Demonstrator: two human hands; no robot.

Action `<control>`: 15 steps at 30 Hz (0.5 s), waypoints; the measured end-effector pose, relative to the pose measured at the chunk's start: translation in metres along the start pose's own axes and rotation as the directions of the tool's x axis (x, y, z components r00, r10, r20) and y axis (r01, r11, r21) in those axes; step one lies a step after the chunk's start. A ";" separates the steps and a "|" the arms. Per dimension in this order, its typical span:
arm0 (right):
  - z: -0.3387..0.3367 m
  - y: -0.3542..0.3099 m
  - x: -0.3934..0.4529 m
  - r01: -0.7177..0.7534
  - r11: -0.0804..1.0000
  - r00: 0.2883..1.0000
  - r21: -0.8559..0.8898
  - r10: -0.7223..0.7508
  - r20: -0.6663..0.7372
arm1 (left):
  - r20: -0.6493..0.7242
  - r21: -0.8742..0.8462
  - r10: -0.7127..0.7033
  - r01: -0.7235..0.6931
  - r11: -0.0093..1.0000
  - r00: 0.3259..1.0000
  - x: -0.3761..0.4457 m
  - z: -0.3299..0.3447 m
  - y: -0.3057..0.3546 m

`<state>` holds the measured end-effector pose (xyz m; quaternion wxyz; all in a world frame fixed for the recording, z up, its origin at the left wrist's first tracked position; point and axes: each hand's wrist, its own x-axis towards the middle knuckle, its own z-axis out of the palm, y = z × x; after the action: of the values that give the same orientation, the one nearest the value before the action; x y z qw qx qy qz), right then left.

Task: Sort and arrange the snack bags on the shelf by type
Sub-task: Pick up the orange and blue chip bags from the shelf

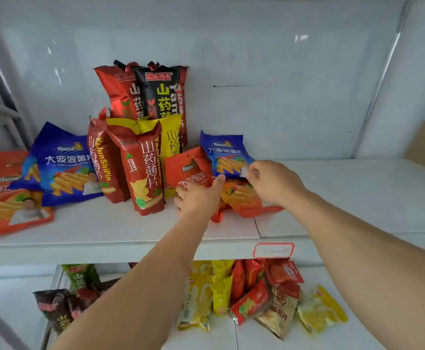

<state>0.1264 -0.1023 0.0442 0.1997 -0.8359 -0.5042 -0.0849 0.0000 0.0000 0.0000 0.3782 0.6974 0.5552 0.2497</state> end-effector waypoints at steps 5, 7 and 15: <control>0.024 0.031 0.062 -0.140 0.969 0.988 0.206 0.123 0.090 | -0.075 -0.060 -0.042 0.038 0.998 0.996 0.022 0.033 0.013; 0.033 0.041 0.087 -0.177 0.937 0.982 0.302 0.148 0.117 | -0.121 -0.010 -0.037 0.036 0.999 0.992 0.026 0.042 0.014; 0.069 0.072 0.154 -0.387 0.855 0.907 0.346 0.285 0.310 | -0.184 0.133 -0.008 0.033 0.991 0.983 0.039 0.051 -0.001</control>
<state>0.2589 0.0217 0.0171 0.3134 -0.8567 -0.3767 0.1610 0.0487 0.0250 -0.0338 0.2800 0.6898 0.6104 0.2705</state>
